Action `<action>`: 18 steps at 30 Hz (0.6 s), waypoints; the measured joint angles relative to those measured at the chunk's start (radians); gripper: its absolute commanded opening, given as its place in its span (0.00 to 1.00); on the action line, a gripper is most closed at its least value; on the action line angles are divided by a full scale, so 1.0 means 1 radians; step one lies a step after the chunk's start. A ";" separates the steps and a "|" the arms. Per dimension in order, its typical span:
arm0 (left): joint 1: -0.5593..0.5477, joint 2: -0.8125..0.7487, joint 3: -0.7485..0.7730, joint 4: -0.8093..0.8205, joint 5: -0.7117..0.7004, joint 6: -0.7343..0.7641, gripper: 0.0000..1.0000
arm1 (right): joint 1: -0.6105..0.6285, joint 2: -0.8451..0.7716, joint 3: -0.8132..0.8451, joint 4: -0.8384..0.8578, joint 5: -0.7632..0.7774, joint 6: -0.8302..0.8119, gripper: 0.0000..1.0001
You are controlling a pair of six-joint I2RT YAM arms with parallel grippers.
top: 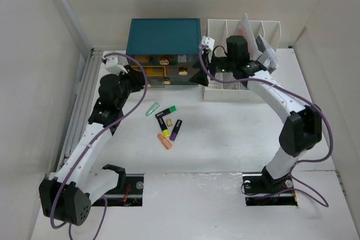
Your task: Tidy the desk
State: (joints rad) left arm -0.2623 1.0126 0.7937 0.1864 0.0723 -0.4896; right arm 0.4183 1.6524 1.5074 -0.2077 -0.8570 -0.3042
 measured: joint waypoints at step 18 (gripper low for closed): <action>-0.025 -0.473 -0.050 -0.033 -0.246 0.209 0.90 | 0.338 0.182 -0.028 -0.256 0.293 -0.672 0.70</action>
State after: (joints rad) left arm -0.2871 0.5396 0.7437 0.1535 -0.1741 -0.2802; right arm 0.7567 1.8347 1.4792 -0.4641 -0.5644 -0.9760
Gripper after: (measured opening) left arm 0.902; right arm 0.699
